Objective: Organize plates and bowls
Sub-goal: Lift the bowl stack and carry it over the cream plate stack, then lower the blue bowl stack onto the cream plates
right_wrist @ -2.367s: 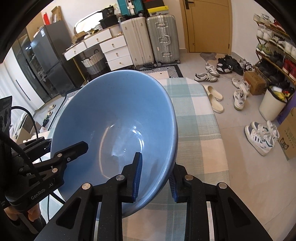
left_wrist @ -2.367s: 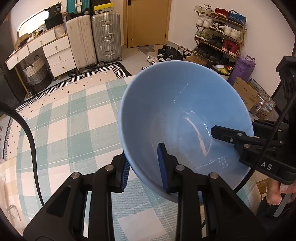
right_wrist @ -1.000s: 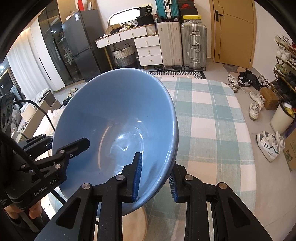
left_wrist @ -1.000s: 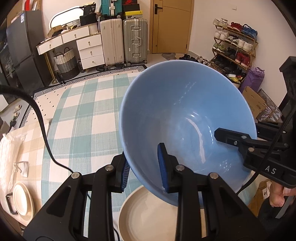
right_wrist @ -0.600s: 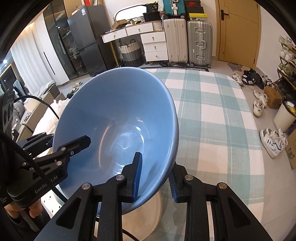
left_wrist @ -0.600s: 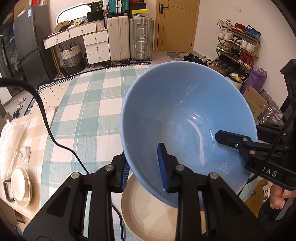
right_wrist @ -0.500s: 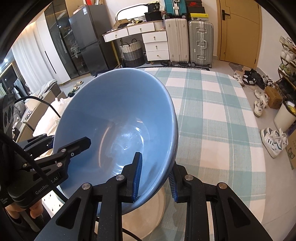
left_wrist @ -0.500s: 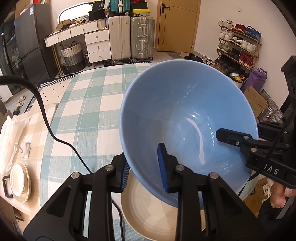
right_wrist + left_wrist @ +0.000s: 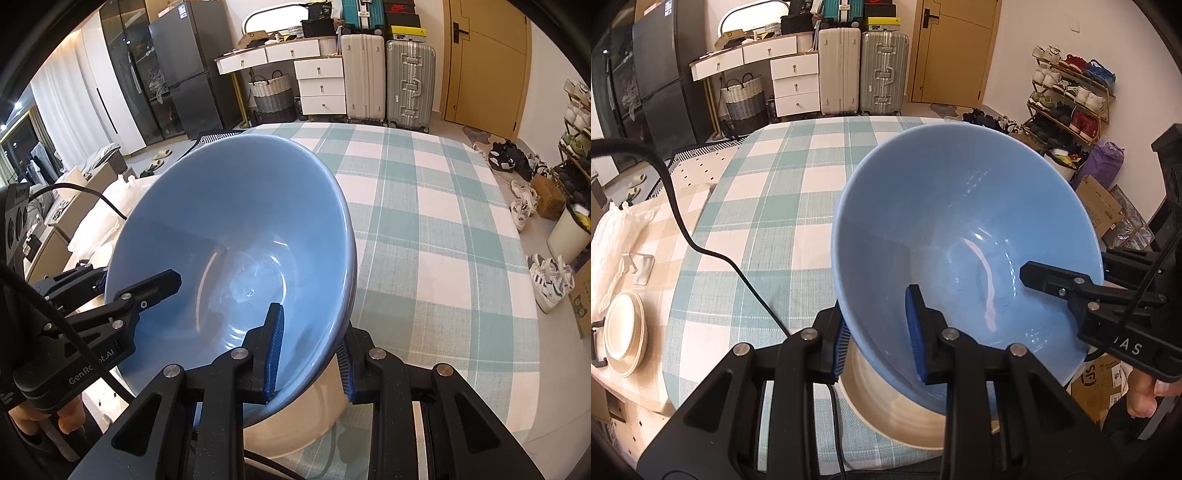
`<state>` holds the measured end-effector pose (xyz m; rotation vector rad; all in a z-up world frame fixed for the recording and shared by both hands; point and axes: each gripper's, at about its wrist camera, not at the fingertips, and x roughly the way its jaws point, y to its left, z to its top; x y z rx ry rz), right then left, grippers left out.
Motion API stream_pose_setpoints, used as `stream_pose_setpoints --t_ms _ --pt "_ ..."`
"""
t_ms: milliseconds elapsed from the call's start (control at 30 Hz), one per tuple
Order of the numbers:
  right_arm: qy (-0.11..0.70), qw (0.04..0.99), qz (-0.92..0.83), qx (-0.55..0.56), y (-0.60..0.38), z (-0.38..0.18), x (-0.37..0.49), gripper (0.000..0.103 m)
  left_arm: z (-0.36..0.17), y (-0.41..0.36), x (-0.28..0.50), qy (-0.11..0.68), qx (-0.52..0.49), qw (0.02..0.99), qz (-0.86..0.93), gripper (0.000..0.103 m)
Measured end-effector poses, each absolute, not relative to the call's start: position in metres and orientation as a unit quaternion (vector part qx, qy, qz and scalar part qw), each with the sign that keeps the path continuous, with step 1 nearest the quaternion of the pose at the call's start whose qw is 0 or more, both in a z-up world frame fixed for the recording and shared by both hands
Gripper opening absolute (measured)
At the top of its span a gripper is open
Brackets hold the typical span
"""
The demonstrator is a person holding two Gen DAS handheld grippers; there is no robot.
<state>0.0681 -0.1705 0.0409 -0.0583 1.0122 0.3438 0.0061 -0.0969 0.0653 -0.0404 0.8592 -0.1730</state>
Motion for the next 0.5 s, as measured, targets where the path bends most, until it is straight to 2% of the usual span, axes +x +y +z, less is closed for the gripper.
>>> stream_pose_setpoints --t_ms 500 --pt "0.496 0.852 0.160 -0.043 -0.171 0.025 0.050 0.027 0.039 -0.105 -0.007 0.442 -0.018 0.893 -0.084 0.024"
